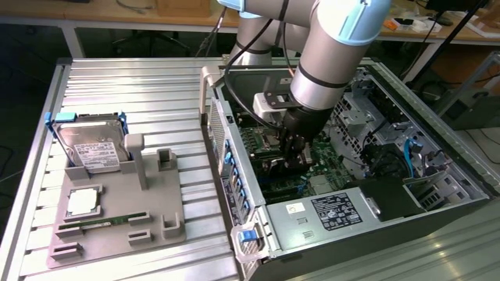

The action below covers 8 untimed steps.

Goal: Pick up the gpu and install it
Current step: 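Insert the gpu into the slot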

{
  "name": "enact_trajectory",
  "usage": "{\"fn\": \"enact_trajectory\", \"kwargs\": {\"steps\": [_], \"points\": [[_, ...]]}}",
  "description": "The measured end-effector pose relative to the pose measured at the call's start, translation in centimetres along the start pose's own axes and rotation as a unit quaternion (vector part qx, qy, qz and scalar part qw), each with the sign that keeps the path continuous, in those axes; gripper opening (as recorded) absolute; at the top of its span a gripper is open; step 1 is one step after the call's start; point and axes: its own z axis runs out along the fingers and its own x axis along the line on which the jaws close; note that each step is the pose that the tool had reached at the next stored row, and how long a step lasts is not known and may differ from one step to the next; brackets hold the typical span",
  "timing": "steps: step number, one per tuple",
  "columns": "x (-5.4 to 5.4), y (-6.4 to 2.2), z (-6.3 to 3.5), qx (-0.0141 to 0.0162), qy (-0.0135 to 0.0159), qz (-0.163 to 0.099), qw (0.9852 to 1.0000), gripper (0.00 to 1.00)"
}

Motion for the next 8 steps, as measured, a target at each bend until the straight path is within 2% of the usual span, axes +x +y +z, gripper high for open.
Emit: {"fn": "enact_trajectory", "kwargs": {"steps": [3, 8], "points": [[0.03, 0.01, 0.16, 0.0001, -0.0008, 0.0, 1.0, 0.27], [0.05, 0.01, 0.13, -0.0008, -0.0003, 0.0, 1.0, 0.27]]}}
